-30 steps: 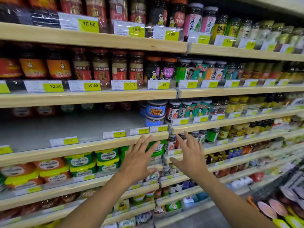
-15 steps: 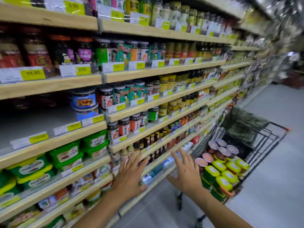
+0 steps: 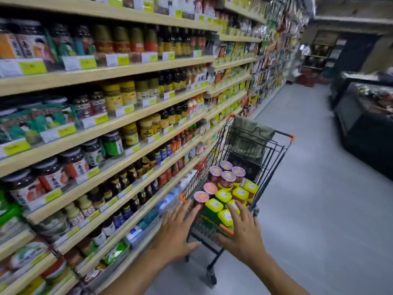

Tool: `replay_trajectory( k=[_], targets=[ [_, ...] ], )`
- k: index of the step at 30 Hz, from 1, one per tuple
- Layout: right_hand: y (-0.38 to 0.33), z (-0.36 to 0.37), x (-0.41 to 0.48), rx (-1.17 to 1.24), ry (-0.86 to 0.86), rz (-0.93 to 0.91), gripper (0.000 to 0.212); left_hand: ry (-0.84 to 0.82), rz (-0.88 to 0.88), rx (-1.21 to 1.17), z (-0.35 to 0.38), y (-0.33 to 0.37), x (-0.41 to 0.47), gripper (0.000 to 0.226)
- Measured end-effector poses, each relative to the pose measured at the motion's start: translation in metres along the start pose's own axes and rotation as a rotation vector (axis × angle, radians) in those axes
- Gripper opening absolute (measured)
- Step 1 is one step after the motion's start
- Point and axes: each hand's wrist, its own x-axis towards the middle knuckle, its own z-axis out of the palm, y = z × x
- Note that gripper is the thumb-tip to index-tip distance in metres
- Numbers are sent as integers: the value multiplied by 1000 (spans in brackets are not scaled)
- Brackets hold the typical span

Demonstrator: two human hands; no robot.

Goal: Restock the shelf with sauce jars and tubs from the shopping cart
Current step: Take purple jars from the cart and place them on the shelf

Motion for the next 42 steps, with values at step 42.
replay_trajectory(
  k=[42],
  targets=[
    [279, 72, 357, 190, -269, 314, 97, -312, -31, -362, 110, -44, 470, 98]
  ],
)
